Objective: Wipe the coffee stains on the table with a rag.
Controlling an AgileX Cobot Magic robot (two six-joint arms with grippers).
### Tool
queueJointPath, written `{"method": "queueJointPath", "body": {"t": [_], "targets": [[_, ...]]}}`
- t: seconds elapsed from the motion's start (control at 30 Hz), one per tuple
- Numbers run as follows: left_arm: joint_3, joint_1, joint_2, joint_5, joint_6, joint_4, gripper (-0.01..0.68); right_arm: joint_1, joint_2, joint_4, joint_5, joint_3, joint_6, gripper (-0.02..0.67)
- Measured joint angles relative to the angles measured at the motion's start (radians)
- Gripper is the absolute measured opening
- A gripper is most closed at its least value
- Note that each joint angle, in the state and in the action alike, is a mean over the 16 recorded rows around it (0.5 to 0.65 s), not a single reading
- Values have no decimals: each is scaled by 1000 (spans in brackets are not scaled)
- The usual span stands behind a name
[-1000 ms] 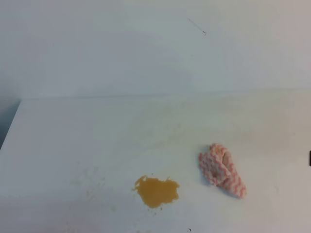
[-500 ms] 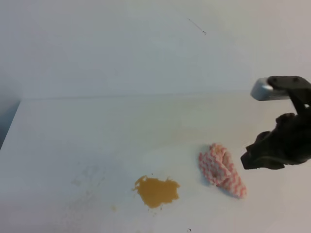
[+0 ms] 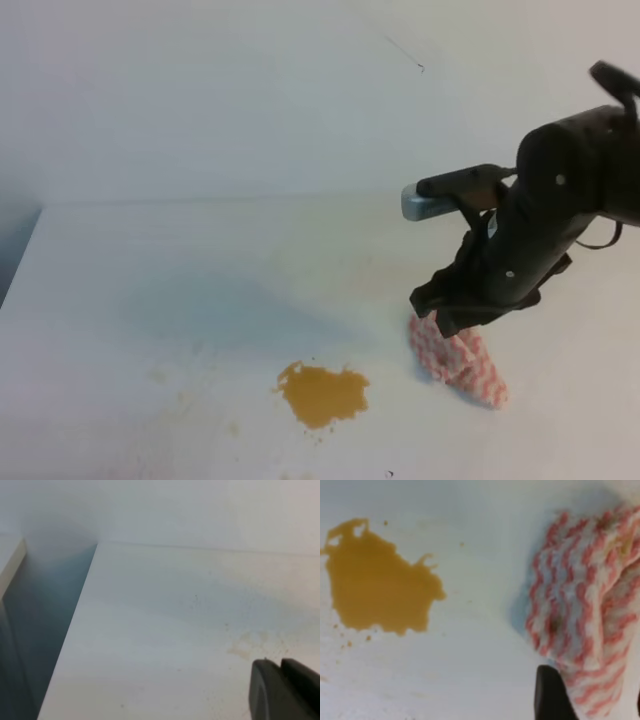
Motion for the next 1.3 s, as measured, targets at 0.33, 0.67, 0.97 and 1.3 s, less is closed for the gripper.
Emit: {"method": "queueJointPath", "body": {"t": [0.33, 0.67, 0.97, 1.3], "targets": [[0, 0, 0, 0, 0, 0, 0, 5, 182, -7, -44, -25, 12, 274], [0, 0, 0, 0, 0, 0, 0, 5, 241, 88, -18, -73, -47, 72], [0, 0, 0, 0, 0, 0, -1, 12, 245, 453, 46, -194, -284, 17], [0, 0, 0, 1, 0, 0, -1, 46, 271, 840, 79, -263, -513, 16]]}}
